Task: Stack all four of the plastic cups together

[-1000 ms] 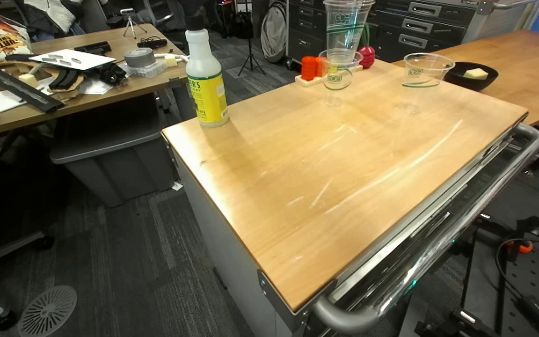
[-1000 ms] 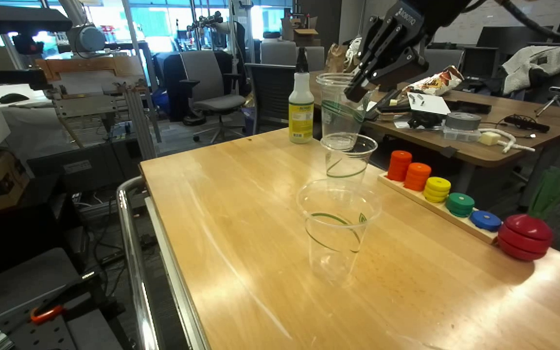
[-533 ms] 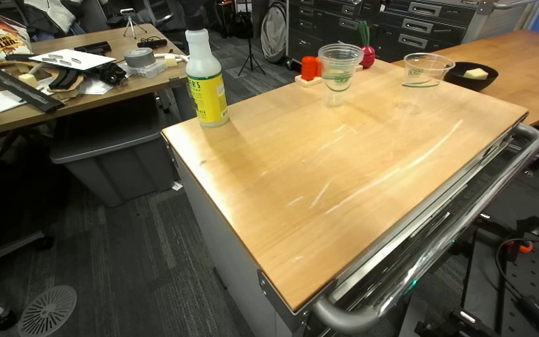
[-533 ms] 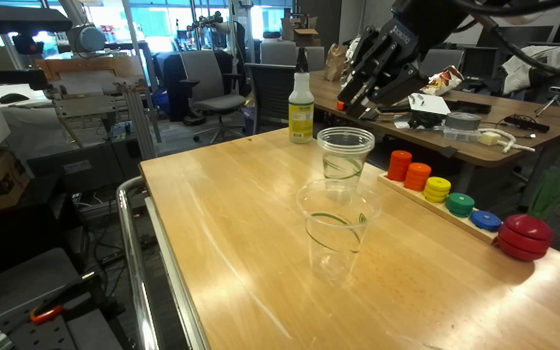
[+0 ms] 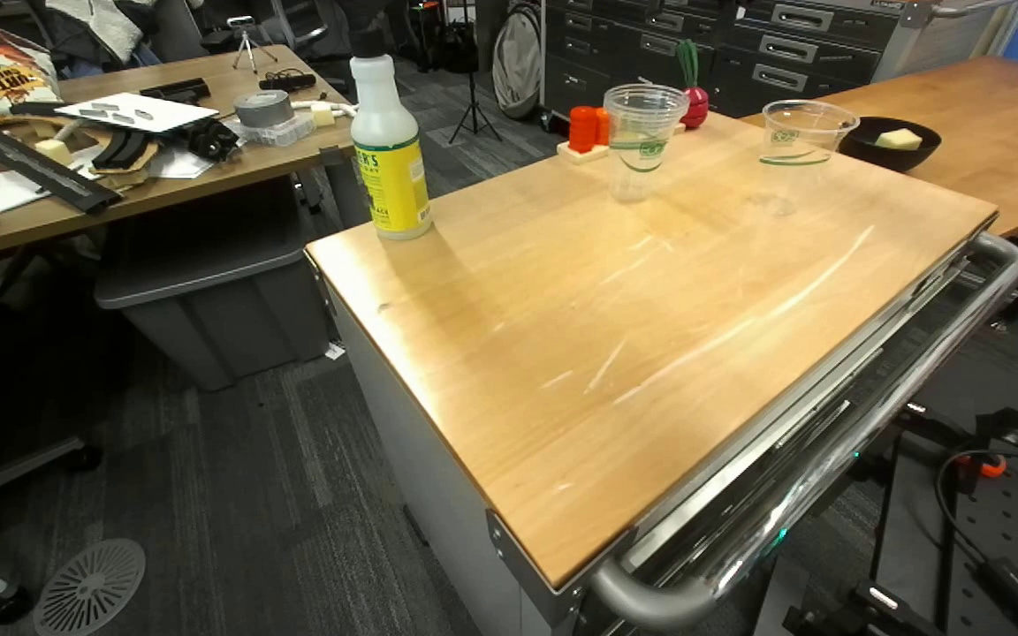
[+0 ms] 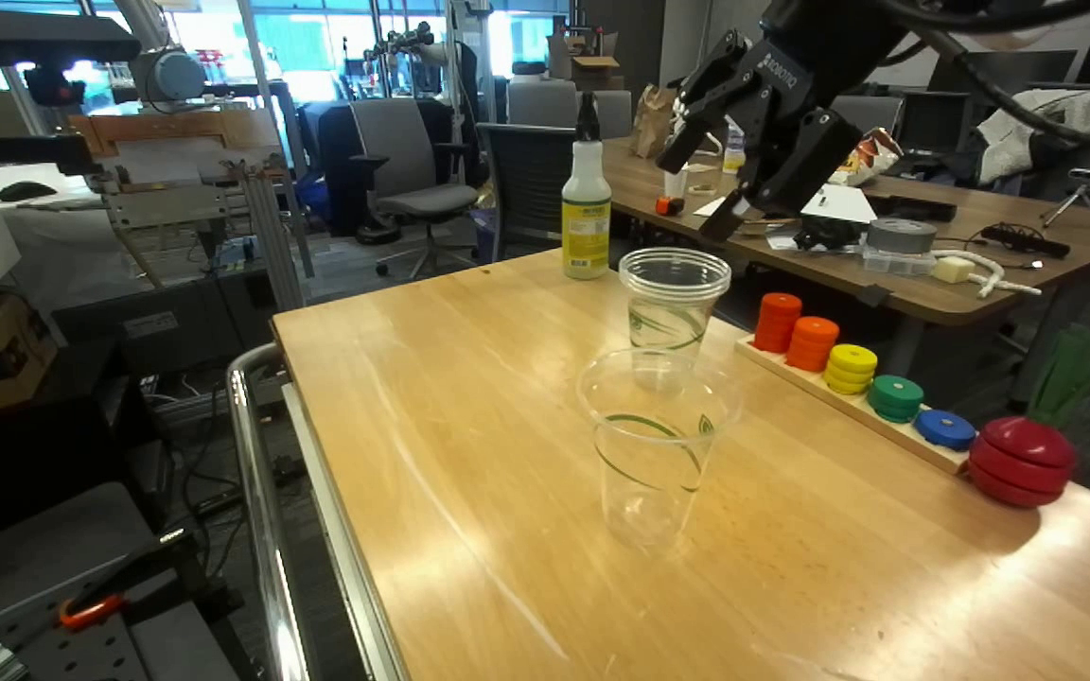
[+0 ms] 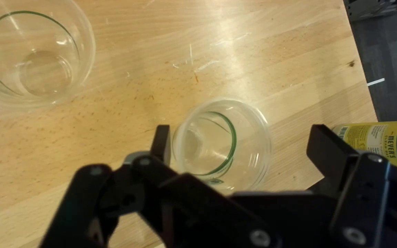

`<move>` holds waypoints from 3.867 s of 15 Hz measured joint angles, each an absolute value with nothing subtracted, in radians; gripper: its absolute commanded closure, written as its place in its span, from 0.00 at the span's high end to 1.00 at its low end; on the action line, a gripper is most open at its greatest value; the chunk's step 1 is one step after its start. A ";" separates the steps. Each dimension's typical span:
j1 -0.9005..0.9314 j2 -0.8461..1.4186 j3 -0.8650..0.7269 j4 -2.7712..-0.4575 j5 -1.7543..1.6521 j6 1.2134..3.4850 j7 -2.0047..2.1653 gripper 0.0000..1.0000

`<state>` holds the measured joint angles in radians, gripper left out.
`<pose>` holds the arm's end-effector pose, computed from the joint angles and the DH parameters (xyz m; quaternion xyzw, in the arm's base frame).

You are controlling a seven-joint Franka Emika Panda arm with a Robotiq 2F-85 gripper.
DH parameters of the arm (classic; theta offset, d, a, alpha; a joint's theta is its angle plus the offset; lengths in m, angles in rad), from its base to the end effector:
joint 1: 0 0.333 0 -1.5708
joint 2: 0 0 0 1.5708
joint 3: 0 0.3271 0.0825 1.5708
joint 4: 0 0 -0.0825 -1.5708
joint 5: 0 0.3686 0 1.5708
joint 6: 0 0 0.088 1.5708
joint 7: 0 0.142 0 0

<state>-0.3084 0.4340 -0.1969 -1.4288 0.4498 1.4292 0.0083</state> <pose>0.5761 -0.2222 0.4155 -0.9258 0.2595 0.1560 0.2265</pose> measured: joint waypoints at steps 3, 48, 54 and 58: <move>-0.297 0.463 -0.187 -1.383 0.396 1.429 0.039 1.00; -0.238 0.187 -0.163 -1.790 0.202 1.710 0.078 0.02; -0.252 -0.083 -0.227 -1.968 0.225 1.666 0.060 0.02; -0.278 -0.184 -0.282 -2.079 0.228 1.658 0.059 0.02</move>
<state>-0.2778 -0.1842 -0.2825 -2.0786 0.2278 1.6581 0.0589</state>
